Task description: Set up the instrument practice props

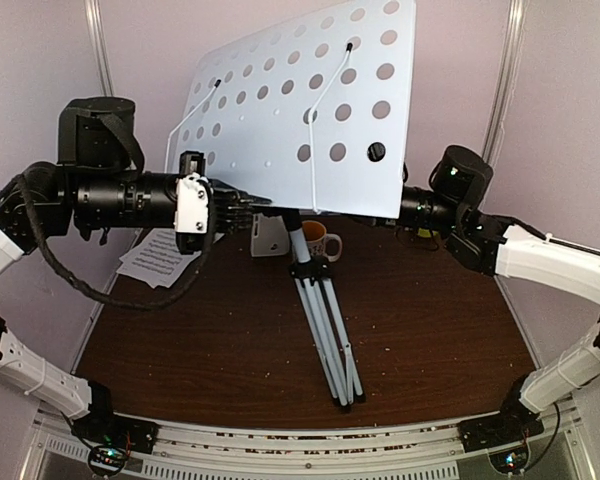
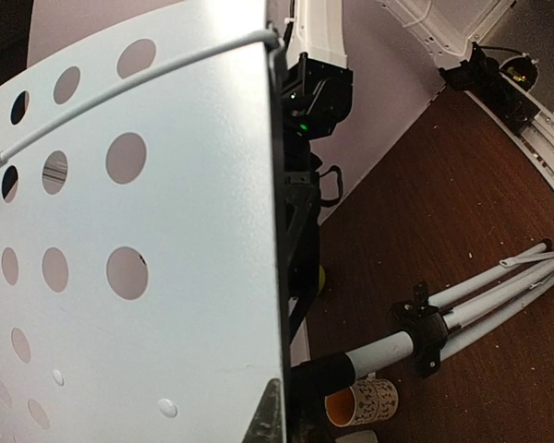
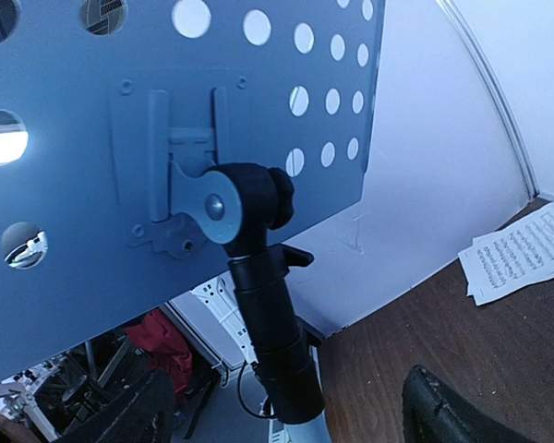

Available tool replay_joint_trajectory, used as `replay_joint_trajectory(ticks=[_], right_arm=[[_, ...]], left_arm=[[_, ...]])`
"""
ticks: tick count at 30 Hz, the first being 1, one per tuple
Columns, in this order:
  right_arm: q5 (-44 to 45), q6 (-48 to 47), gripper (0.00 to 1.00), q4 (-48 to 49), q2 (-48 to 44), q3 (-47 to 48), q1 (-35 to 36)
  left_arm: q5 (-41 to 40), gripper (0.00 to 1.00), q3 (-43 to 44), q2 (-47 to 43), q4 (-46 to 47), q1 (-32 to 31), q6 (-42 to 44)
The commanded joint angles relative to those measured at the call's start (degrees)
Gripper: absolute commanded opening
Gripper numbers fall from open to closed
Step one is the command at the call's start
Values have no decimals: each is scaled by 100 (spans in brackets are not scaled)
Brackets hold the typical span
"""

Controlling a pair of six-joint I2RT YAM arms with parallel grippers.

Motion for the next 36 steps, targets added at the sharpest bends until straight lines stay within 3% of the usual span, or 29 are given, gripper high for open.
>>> replay_joint_trajectory(ticks=[1,10,19,33,34,36], right_arm=[[-170,40,82,153,284,288,236],[-329,76,60,312,665,550,547],[-64,-599,41,-303,651,724,740],[-171,-614,10,285,623,634,747],[-167,-593,7,414,590,595,755],[-96,-622,0,515,543,556,736]], left_arm=[[384,0,523,-143,1551,-32,394],[615,0,543,-80,1600,-32,456],[441,0,476,-23,1636,-30,585],[76,0,227,-47,2070,-35,627],[27,3,181,-68,2134,-35,601],[-33,26,37,-140,2324,-35,552]])
